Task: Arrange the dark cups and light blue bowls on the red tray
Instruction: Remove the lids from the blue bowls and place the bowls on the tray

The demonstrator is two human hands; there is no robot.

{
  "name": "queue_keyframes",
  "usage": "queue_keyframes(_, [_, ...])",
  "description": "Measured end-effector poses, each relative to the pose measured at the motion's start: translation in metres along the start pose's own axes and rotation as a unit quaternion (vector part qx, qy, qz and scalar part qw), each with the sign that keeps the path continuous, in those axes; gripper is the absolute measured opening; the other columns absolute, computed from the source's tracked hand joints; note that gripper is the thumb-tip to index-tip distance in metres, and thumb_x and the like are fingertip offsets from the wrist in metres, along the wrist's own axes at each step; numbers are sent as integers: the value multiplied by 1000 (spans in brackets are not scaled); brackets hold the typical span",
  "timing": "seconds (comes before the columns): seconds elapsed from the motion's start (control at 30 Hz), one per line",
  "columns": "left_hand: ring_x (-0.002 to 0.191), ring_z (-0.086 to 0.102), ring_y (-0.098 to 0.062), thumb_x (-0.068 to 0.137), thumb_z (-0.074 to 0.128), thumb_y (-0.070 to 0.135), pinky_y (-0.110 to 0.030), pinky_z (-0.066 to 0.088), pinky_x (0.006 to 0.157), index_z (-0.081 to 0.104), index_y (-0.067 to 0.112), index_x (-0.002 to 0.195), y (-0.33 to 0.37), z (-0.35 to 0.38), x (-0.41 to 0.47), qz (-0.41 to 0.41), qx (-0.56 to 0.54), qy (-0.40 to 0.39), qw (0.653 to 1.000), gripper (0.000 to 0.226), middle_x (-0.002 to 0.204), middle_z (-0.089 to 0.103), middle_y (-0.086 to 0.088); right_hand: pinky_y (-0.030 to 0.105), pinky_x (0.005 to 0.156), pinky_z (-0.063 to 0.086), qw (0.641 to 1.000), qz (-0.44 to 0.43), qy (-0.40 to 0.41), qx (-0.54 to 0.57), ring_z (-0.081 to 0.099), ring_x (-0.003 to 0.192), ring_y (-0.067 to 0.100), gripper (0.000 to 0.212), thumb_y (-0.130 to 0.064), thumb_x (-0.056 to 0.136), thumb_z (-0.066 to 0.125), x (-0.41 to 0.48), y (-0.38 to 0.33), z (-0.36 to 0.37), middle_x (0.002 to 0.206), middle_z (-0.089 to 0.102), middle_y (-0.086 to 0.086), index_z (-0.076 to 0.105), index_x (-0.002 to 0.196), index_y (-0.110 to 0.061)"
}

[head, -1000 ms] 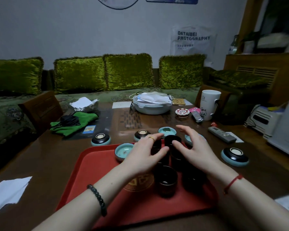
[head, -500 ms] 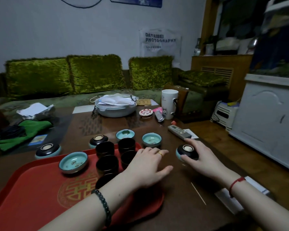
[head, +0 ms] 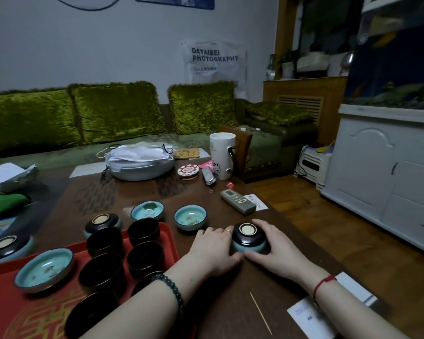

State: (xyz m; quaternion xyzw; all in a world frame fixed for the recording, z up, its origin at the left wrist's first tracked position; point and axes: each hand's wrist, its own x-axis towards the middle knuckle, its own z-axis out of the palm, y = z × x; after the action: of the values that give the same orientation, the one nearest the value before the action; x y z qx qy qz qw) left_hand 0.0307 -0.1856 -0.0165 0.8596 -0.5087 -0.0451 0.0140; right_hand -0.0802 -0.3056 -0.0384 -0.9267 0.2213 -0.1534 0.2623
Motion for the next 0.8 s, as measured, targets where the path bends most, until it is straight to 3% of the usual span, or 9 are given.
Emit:
queue_keyframes(0.2, [125, 43, -29, 86, 42, 51, -41, 30, 104, 30, 16, 136, 8, 3, 11, -31, -113, 24, 993, 63, 134, 50, -12, 42, 113, 23, 999, -3, 12, 38, 37, 130, 16, 76, -33, 70, 69, 3, 6, 2, 137, 44, 0, 29, 134, -26])
queue_keyframes(0.37, [122, 49, -25, 84, 44, 56, -39, 35, 105, 36, 19, 130, 9, -4, 5, -38, -218, 28, 975, 60, 128, 57, -6, 21, 101, 31, 995, -37, 52, 81, 40, 124, 11, 84, -26, 61, 75, -2, 3, 1, 136, 43, -2, 33, 134, -26])
queue_keyframes(0.53, [127, 44, -23, 76, 50, 63, -40, 33, 109, 14, 24, 142, 2, -11, -4, -24, -316, 34, 948, 84, 139, 48, -7, 15, 98, 31, 988, -102, 62, 100, 35, 122, 0, 89, -24, 60, 77, -9, -19, -10, 132, 34, -15, 29, 133, -35])
queue_keyframes(0.63, [126, 45, -20, 72, 53, 64, -34, 35, 108, 9, 36, 140, -4, -19, -12, 4, -393, 36, 919, 85, 140, 45, -3, 10, 99, 26, 982, -140, 54, 113, 27, 127, -3, 90, -16, 60, 74, -12, -44, -18, 133, 31, -20, 24, 128, -47])
queue_keyframes(0.7, [123, 46, -16, 73, 55, 62, -30, 37, 105, 15, 42, 137, -10, -24, -20, 18, -459, 55, 887, 78, 138, 45, -1, 19, 104, 29, 979, -159, 50, 122, 27, 130, -1, 91, -14, 61, 73, -13, -61, -23, 139, 31, -16, 22, 128, -49])
queue_keyframes(0.8, [104, 54, -5, 74, 53, 62, -18, 45, 81, 27, 52, 121, -23, -32, -36, 17, -528, 89, 845, 54, 119, 53, 12, 17, 106, 31, 970, -179, 55, 153, 32, 128, -3, 88, -20, 60, 74, -14, -83, -27, 136, 38, -14, 24, 126, -52])
